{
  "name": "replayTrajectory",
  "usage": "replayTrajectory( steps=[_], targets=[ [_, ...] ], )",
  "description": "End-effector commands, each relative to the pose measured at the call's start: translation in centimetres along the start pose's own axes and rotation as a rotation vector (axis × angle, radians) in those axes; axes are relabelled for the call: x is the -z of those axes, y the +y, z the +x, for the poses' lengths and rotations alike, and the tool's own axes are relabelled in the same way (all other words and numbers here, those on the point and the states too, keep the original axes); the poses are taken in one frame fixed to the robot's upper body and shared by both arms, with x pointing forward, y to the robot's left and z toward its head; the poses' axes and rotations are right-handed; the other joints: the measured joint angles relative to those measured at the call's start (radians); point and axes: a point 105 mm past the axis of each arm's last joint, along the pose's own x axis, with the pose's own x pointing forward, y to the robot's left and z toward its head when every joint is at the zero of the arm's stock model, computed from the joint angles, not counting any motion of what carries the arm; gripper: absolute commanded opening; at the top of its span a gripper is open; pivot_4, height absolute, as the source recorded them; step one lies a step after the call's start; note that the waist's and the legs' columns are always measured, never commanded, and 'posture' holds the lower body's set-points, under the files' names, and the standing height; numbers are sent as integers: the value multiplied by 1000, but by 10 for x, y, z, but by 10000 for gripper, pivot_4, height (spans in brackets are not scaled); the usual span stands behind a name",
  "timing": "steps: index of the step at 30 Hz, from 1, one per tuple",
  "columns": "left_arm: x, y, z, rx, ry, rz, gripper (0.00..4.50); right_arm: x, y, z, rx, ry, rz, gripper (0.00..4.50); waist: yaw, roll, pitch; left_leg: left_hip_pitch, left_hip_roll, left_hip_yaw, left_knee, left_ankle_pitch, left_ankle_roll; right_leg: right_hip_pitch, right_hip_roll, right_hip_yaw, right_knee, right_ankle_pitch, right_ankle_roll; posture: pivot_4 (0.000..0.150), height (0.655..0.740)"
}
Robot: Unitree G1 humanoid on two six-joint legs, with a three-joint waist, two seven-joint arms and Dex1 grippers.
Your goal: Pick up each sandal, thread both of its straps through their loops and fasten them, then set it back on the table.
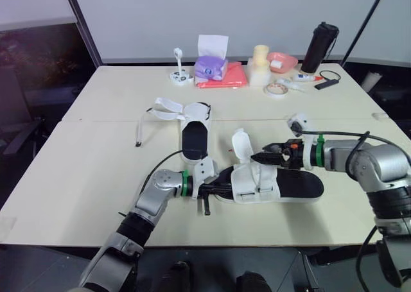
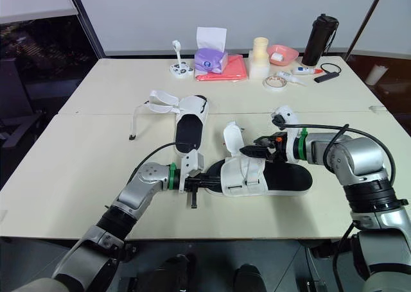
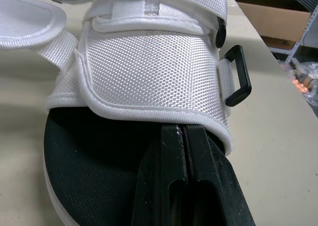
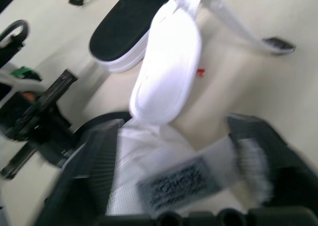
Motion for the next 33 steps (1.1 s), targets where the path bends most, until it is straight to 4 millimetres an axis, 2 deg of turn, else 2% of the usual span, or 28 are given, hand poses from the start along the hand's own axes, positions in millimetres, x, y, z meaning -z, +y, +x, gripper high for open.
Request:
replayTrajectory(
  steps=[1,8,16,22,25,32,33],
  targets=[
    [6,-1,-1,-6,26,-8,0,-23,-5,-13,34,-90,-30,44592,0,0,0,0,0,0,0,0,0,0,0,0,0,0,0,1500,7400],
    [6,-2,-1,0,29,-9,0,-28,-16,-22,72,-101,20,44592,-1,0,0,0,0,0,0,0,0,0,0,0,0,0,0,1500,7400],
    [9,-6,-2,18,37,-7,0,-5,-16,-16,34,-10,148,44592,-5,0,0,0,0,0,0,0,0,0,0,0,0,0,0,1500,7400],
    [9,-4,-2,12,39,-4,0,-6,-12,-11,-2,-22,188,44592,-6,0,0,0,0,0,-1,0,0,0,0,0,0,0,0,1500,7400],
    [8,-3,-2,5,34,-8,0,-8,-9,-7,-20,-47,204,35704,-6,0,0,0,0,0,0,0,0,0,0,0,0,0,0,1500,7400],
    [9,-4,-2,8,37,-7,0,-19,-2,-9,-46,-78,162,507,-7,0,0,0,0,0,0,0,0,0,0,0,1,0,0,1500,7400],
    [9,-4,-2,8,37,-7,0,-22,1,-11,-61,-81,154,507,-7,0,0,0,0,0,0,0,0,0,0,0,1,0,0,1500,7400]
  ],
)
